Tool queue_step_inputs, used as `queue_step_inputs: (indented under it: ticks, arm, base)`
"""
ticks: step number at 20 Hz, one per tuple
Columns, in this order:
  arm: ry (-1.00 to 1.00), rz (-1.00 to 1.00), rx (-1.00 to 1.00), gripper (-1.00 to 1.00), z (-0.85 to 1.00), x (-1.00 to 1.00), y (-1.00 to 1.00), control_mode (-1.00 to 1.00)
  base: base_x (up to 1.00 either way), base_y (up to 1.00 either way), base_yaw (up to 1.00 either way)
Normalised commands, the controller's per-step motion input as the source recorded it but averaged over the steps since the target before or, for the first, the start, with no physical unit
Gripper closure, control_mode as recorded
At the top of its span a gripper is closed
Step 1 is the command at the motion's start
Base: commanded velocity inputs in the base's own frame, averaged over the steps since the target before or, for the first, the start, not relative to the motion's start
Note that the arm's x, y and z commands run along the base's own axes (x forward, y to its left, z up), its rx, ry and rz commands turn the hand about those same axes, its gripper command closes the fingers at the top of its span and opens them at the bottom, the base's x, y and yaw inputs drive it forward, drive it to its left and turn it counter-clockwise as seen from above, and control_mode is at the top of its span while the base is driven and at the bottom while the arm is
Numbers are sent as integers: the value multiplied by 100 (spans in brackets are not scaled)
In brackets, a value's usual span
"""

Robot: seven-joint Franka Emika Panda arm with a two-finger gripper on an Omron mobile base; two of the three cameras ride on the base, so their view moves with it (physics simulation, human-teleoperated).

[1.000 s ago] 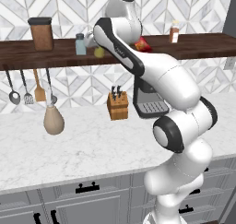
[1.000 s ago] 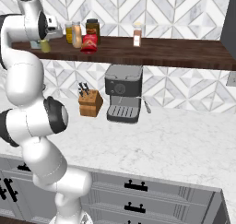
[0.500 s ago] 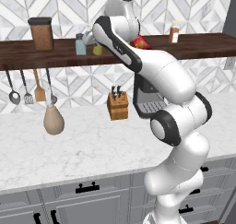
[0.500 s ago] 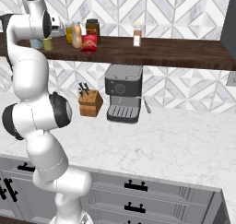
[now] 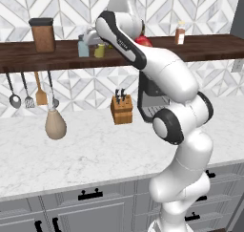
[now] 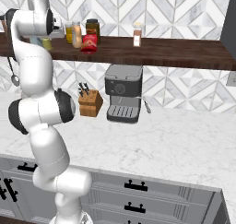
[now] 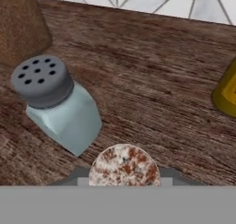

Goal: Put the shaker and condiment bottle from the counter next to their counterparts in the cabinet.

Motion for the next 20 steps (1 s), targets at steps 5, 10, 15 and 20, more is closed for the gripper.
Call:
queue_step_inputs:
  ticks: [5,10,15,20]
  arm:
    - [6,1,-1,-100,-36,4,41,-100]
    - [5,1,-2,-100,-31,18,32,-100]
    - [3,0,0,-100,-13,19,0,-100]
    - [3,0,0,-100,-3,18,0,-100]
  base:
    - [0,0,0]
    - [0,0,0]
    - [0,0,0]
    - [0,0,0]
